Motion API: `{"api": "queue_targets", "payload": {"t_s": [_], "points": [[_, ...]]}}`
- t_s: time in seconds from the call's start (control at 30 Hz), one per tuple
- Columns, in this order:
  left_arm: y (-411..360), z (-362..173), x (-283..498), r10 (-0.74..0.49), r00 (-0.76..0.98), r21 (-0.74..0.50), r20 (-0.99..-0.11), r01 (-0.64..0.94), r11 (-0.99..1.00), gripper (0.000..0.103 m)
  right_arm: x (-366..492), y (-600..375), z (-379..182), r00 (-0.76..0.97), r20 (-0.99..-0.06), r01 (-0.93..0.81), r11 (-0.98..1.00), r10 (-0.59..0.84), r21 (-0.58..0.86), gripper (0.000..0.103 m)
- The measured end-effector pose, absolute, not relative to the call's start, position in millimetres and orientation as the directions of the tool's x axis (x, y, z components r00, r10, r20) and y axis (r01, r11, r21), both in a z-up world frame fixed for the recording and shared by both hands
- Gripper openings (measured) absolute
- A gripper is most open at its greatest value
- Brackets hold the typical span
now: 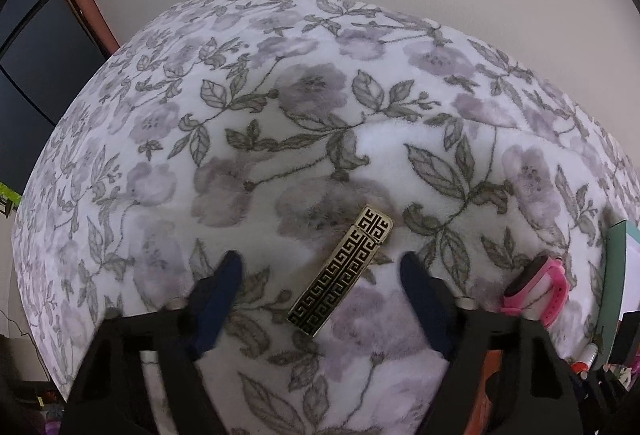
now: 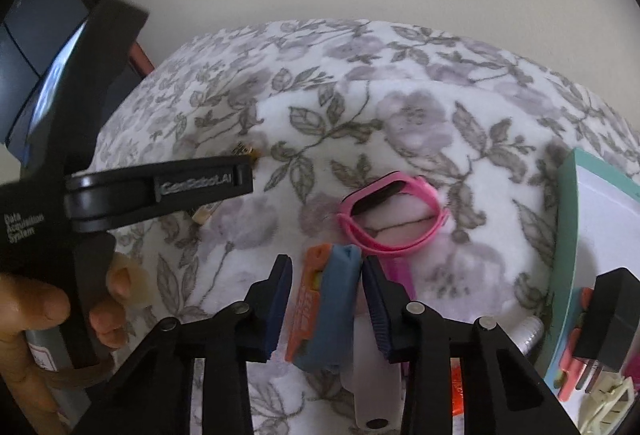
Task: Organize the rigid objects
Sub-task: 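Move the left tool to the gold bar while the right tool approaches the orange-blue eraser, then grasp the gold patterned bar with the left tool while the right tool grasps the eraser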
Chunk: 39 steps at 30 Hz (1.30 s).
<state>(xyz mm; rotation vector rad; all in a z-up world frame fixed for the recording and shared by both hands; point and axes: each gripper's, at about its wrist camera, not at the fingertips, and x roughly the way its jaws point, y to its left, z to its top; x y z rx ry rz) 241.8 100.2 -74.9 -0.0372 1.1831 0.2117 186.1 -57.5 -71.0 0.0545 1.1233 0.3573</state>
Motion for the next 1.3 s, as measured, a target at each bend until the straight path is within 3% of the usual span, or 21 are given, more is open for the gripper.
{"api": "queue_targets", "payload": {"t_s": [0.23,0.47,0.8,1.3], "points": [[105.9,-82.8,242.7,0.112,0.339,0.050,-0.934,-0.186,0.981,0.055,183.2,-43.8,-74.5,0.373,-0.874,-0.290,0.934,0.310,0.208,0.031],[102.7,-89.1,243.6,0.125,0.325,0.067,-0.938,-0.183,0.981,0.053,180.1,-39.0,-74.8,0.363,-0.878,-0.318,0.927,0.312,0.198,0.031],[99.6,-86.0,242.6,0.136,0.305,0.082,-0.943,-0.183,0.980,0.026,167.2,-26.4,-71.4,0.324,-0.894,-0.384,0.907,0.310,0.175,0.031],[105.7,-87.5,242.6,0.134,0.290,0.071,-0.947,-0.220,0.973,0.023,160.8,-25.2,-71.0,0.289,-0.893,-0.424,0.882,0.346,0.205,0.033]]}}
